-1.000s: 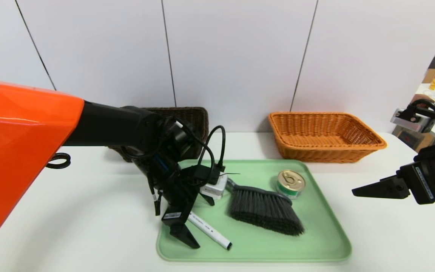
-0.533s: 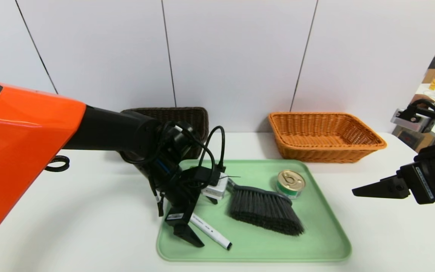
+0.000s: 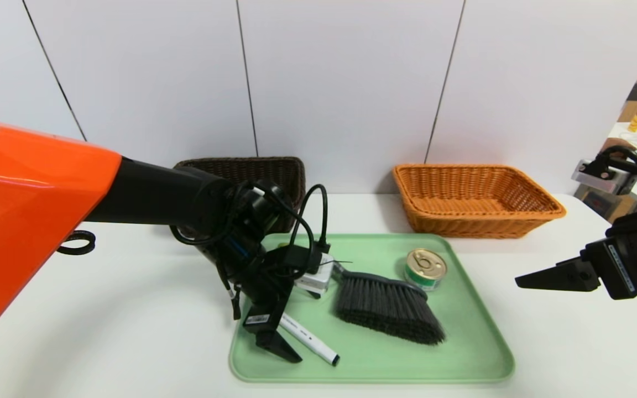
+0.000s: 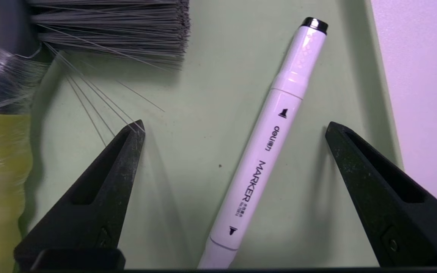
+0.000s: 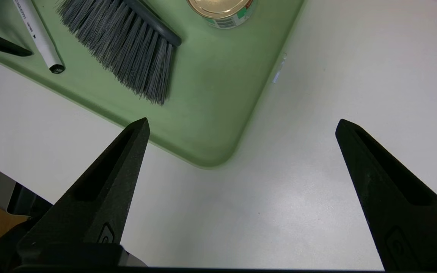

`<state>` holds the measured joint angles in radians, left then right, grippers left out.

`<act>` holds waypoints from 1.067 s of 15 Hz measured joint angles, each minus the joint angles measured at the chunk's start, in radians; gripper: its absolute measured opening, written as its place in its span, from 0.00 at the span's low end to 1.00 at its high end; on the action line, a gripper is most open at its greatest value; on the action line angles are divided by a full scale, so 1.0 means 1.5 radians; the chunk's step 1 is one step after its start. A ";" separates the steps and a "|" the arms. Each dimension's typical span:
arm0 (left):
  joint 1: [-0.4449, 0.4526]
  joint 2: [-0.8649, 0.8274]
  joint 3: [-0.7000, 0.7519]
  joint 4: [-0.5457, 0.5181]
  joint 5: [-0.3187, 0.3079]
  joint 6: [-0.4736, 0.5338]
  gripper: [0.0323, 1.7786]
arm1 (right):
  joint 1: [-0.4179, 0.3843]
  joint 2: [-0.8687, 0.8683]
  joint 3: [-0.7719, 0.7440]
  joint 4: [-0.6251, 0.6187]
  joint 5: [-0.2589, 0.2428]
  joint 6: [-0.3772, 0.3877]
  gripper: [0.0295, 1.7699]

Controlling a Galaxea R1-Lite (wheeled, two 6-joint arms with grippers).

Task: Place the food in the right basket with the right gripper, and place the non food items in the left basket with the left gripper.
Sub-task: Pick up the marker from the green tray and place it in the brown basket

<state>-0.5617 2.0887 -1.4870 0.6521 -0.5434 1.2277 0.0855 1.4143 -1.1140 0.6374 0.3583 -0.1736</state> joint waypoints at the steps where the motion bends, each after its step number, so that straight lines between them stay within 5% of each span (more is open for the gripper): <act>1: 0.000 0.000 -0.004 0.011 0.001 0.000 0.95 | 0.000 0.000 0.000 0.000 0.000 0.000 0.96; 4: 0.000 0.004 -0.032 0.065 0.005 0.000 0.95 | 0.000 0.000 0.000 0.000 0.000 0.000 0.96; 12: 0.000 0.008 -0.040 0.061 0.003 0.000 0.94 | 0.001 -0.003 -0.001 0.000 0.000 0.000 0.96; 16: 0.000 0.008 -0.037 0.060 0.003 0.002 0.58 | 0.000 -0.003 0.000 0.000 0.000 0.000 0.96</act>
<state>-0.5617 2.1013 -1.5423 0.7423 -0.5387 1.2311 0.0860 1.4100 -1.1147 0.6374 0.3583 -0.1732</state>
